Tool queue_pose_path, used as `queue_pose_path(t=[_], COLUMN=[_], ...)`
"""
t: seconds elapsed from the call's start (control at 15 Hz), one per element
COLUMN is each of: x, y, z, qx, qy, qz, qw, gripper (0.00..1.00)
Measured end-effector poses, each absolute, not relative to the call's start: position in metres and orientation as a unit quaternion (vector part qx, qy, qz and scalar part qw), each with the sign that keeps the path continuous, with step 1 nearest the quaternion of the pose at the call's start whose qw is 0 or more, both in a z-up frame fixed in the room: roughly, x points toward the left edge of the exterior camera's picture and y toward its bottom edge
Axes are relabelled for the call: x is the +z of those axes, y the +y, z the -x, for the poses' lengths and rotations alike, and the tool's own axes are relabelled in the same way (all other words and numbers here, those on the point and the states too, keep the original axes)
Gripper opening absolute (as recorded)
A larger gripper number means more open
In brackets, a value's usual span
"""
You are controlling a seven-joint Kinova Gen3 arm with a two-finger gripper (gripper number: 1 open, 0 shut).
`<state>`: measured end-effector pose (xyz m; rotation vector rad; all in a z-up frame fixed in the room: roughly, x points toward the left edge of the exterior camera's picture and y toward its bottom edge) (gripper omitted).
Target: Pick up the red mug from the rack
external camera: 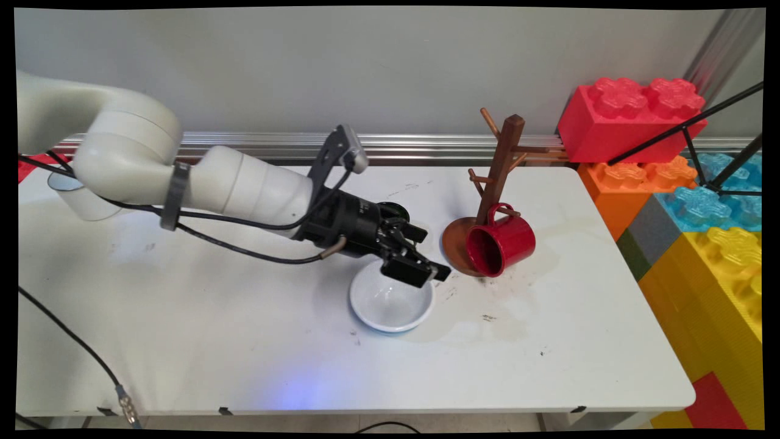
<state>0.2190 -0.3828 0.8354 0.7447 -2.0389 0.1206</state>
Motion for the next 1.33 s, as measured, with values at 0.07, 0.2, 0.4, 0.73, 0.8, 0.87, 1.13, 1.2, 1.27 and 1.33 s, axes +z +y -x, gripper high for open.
queue_pose_path(t=[0.07,0.2,0.4,0.73,0.8,0.87,1.13,1.2,1.27,1.33], x=[0.835,0.833,0.829,0.809,0.804,0.8,0.789,0.787,0.784,0.783], y=[-0.384,-0.387,-0.39,-0.387,-0.387,-0.387,-0.387,-0.388,-0.389,-0.39], z=[-0.216,-0.206,-0.191,-0.166,-0.161,-0.156,-0.142,-0.139,-0.136,-0.134], qx=[0.05,0.048,0.049,0.056,0.055,0.054,0.048,0.046,0.045,0.045], qy=[-0.828,-0.823,-0.816,-0.81,-0.809,-0.808,-0.804,-0.803,-0.802,-0.801], qz=[-0.308,-0.32,-0.331,-0.342,-0.345,-0.348,-0.354,-0.356,-0.358,-0.36], qw=[0.465,0.466,0.472,0.474,0.473,0.473,0.475,0.476,0.477,0.477], gripper=[1.0,1.0,1.0,1.0,1.0,1.0,1.0,1.0,1.0,1.0])
